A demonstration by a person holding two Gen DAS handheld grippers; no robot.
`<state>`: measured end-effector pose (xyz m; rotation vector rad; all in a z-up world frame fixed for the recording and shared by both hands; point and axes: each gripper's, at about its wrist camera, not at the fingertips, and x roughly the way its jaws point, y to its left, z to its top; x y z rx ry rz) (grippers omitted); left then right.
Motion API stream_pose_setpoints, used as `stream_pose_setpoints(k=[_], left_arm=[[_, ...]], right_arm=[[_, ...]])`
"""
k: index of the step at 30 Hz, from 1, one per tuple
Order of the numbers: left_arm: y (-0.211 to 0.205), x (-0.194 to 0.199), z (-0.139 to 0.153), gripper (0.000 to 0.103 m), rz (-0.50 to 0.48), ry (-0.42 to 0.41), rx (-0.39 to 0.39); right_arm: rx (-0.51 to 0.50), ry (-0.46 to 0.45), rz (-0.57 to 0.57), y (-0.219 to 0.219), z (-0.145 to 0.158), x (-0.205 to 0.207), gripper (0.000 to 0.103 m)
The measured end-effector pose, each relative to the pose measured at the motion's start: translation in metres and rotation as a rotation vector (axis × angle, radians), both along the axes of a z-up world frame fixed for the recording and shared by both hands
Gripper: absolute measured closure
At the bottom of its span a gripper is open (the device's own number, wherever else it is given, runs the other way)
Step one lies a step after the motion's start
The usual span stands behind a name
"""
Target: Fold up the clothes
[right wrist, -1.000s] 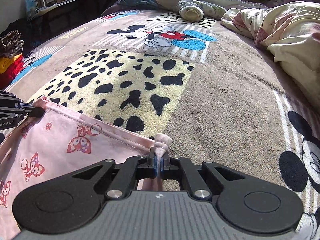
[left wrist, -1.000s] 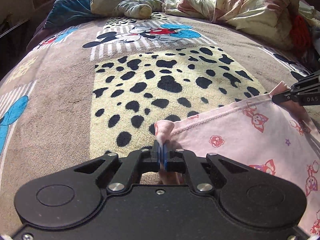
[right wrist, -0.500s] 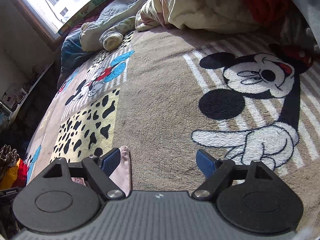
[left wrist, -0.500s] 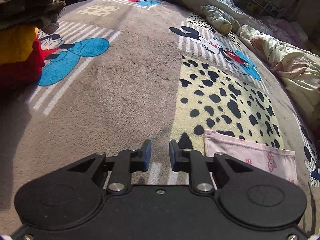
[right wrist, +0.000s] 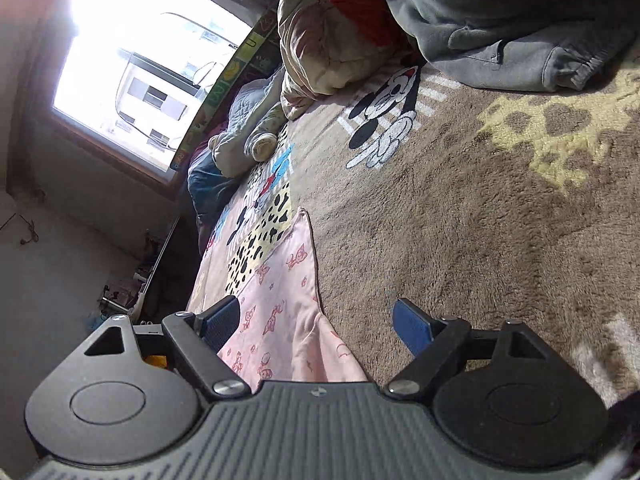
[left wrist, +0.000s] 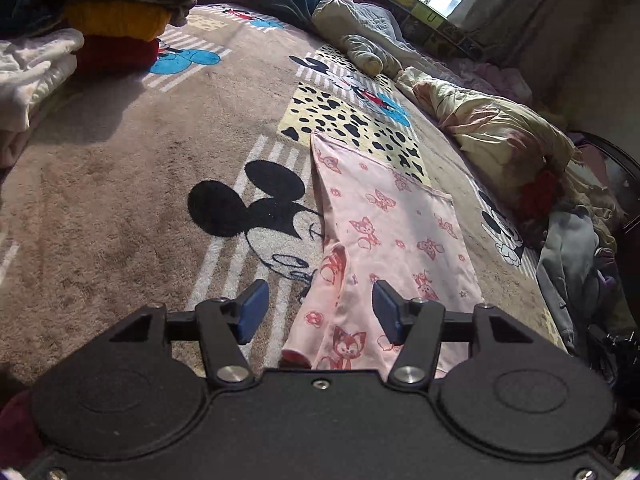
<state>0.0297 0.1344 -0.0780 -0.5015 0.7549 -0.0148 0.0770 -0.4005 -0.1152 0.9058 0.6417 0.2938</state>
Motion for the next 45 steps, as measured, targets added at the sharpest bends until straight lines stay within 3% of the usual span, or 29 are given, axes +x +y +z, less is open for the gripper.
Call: stream_pose_setpoints(k=[4, 6, 10, 15, 19, 21, 24, 27, 29, 30, 31, 32, 33, 34, 35, 37, 38, 41, 45], left_arm=[[-0.009, -0.044, -0.016, 0.044, 0.003, 0.075, -0.081], [-0.006, -0.061, -0.028, 0.044, 0.035, 0.130, -0.160], [0.006, -0.087, -0.051, 0.043, 0.132, 0.212, -0.318], [0.020, -0.100, -0.074, 0.043, 0.233, 0.240, -0.503], [0.019, -0.098, -0.083, 0.043, 0.229, 0.225, -0.486], [0.018, -0.095, -0.087, 0.043, 0.211, 0.214, -0.501], [0.013, -0.087, -0.094, 0.043, 0.224, 0.264, -0.456], [0.006, -0.081, -0.101, 0.044, 0.193, 0.255, -0.439], [0.005, -0.077, -0.104, 0.072, 0.188, 0.266, -0.423], [0.006, -0.076, -0.105, 0.072, 0.191, 0.269, -0.417], [0.009, -0.077, -0.104, 0.079, 0.190, 0.248, -0.426], [0.012, -0.079, -0.102, 0.093, 0.190, 0.227, -0.436], [0.014, -0.080, -0.100, 0.100, 0.188, 0.204, -0.443], [0.016, -0.080, -0.094, 0.100, 0.181, 0.174, -0.437], [0.018, -0.080, -0.087, 0.100, 0.173, 0.147, -0.424], [0.021, -0.078, -0.071, 0.100, 0.154, 0.084, -0.392], [0.024, -0.077, -0.064, 0.101, 0.148, 0.062, -0.383], [0.032, -0.074, -0.045, 0.101, 0.134, 0.000, -0.351], [0.048, -0.063, -0.010, 0.101, 0.111, -0.086, -0.232]], right_arm=[[-0.050, 0.013, -0.012, -0.004, 0.004, -0.045, 0.019], [-0.010, 0.065, -0.065, -0.009, -0.001, -0.061, 0.019], [0.217, 0.166, -0.157, -0.019, -0.025, -0.098, 0.019], [0.441, 0.222, -0.201, -0.017, -0.056, -0.116, 0.011], [0.531, 0.218, -0.237, -0.017, -0.069, -0.111, 0.011], [0.534, 0.225, -0.244, -0.015, -0.070, -0.104, 0.011], [0.519, 0.240, -0.236, -0.011, -0.072, -0.096, 0.011], [0.561, 0.265, -0.267, -0.010, -0.083, -0.096, 0.011], [0.589, 0.281, -0.287, -0.011, -0.091, -0.095, 0.011], [0.595, 0.283, -0.291, -0.011, -0.094, -0.094, 0.011], [0.602, 0.283, -0.294, -0.011, -0.096, -0.092, 0.012], [0.609, 0.281, -0.300, -0.010, -0.098, -0.090, 0.016], [0.604, 0.276, -0.304, -0.010, -0.100, -0.088, 0.022], [0.593, 0.271, -0.305, -0.009, -0.101, -0.086, 0.040], [0.577, 0.266, -0.300, -0.008, -0.101, -0.083, 0.048], [0.541, 0.258, -0.279, -0.005, -0.101, -0.076, 0.050], [0.524, 0.255, -0.268, -0.004, -0.101, -0.073, 0.060], [0.418, 0.206, -0.256, -0.003, -0.089, -0.068, 0.075], [0.181, 0.059, -0.207, -0.004, -0.046, -0.056, 0.084]])
